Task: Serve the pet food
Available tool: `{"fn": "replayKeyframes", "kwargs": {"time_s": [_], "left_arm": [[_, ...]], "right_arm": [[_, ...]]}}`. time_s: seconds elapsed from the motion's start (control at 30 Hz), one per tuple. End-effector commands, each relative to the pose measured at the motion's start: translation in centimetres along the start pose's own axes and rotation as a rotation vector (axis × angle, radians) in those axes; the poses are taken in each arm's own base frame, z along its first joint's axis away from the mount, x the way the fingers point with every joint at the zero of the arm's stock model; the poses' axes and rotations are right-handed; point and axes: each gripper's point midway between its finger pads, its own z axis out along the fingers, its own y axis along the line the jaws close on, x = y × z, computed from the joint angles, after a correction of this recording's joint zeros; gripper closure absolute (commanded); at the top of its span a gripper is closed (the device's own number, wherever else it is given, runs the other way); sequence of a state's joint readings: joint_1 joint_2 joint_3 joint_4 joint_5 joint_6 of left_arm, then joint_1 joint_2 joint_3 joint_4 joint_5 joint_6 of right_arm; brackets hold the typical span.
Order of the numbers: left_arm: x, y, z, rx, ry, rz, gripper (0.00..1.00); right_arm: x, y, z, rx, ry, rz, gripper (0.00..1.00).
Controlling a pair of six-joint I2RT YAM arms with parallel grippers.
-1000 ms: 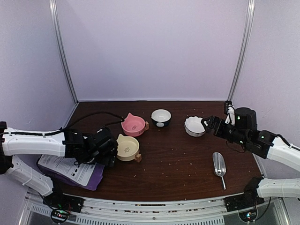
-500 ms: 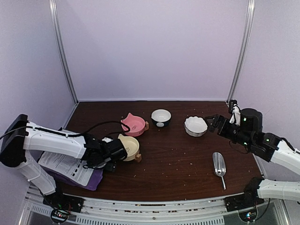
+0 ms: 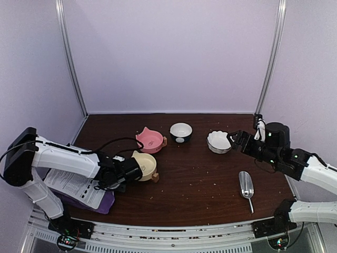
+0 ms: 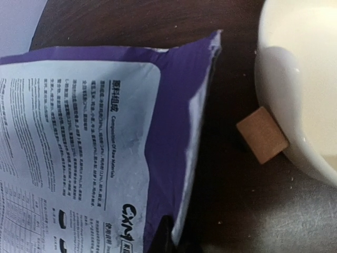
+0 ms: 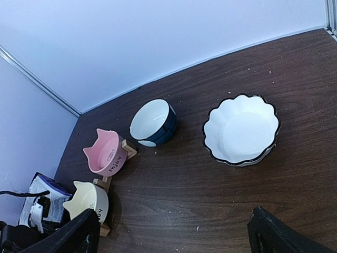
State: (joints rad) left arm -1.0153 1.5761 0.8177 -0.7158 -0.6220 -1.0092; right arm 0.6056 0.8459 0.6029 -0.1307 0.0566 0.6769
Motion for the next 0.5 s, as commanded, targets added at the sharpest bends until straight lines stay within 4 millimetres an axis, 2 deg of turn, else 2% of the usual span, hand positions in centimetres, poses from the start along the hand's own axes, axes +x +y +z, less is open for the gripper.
{"fn": "replayKeyframes", "kwargs": {"time_s": [0.0,0.13,0.27,0.33,0.47], "left_arm": [[-0.9,1.7,-0.8,-0.025,-0.021,-0.030,1.00],[-2.9,3.1,-3.3,-0.010,-0.052,-0.064,1.00],[-6.0,5.8,-7.5,0.079,-0.111,-0.125,1.00],[-7.4,6.6,-9.2,0.185,-0.130,-0.185,1.00],[-10.5,6.0,-13.8,0.474,-0.253,-0.202,1.00]], "right_arm": [[-0.6,1.0,0.2,-0.024,-0.001,-0.016,0.00],[-1.0,1.6,-0.1,-0.023,0.019,-0.022,0.00],[-1.8,2.1,-0.9,-0.004,0.047,-0.020,0.00],[-2.6,2.3,-1.4,0.016,0.053,-0.015,0.00],[-3.4,2.6,-2.0,0.053,0.085,-0.030,0.00]]}}
